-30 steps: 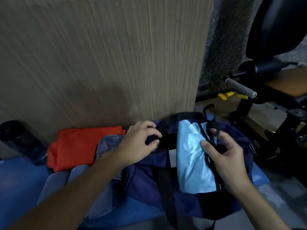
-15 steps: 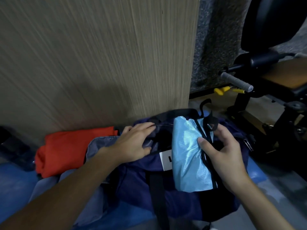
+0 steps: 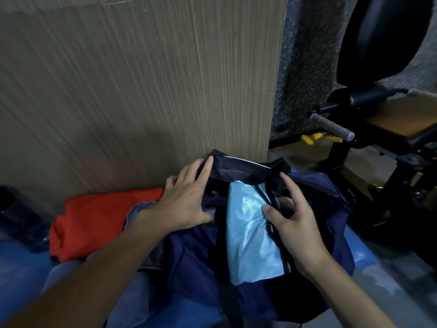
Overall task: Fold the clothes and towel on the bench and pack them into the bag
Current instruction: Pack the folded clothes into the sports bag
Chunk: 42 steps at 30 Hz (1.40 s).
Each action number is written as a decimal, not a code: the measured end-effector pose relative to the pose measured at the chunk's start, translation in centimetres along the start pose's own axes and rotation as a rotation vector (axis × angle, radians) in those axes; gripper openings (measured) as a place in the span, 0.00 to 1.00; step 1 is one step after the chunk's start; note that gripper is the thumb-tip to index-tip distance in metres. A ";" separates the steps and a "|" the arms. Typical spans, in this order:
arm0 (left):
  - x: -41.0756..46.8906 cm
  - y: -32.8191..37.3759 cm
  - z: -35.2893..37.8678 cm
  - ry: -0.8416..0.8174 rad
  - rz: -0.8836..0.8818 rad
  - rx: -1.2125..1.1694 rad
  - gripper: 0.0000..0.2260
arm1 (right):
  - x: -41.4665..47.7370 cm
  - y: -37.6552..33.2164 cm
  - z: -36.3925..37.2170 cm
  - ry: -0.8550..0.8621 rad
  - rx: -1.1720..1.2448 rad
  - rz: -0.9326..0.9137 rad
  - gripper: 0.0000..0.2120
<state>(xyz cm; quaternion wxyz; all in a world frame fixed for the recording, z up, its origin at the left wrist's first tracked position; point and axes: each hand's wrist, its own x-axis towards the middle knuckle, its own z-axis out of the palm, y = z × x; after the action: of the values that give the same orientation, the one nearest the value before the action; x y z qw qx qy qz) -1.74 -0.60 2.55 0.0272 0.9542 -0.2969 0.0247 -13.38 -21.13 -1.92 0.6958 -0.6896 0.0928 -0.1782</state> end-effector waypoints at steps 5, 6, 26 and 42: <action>-0.2 -0.9 0.0 -0.064 0.045 0.020 0.47 | 1.1 0.2 1.6 0.024 0.052 0.033 0.26; -0.2 -0.9 0.0 -0.087 0.056 0.012 0.43 | 1.3 0.2 1.8 0.031 0.063 0.042 0.25; -1.1 0.7 -2.7 0.003 0.126 -0.120 0.53 | 7.6 0.2 4.2 0.164 0.076 0.259 0.12; -1.6 -0.3 -3.4 -0.048 0.145 -0.206 0.56 | 9.7 2.4 7.9 -0.048 -0.090 0.277 0.38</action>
<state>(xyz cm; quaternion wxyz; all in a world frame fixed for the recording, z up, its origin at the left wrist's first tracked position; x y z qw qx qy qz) -3.00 0.83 5.86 0.1158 0.9228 -0.3664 -0.0270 -1.23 -17.47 -2.94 0.6840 -0.7049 0.1781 -0.0596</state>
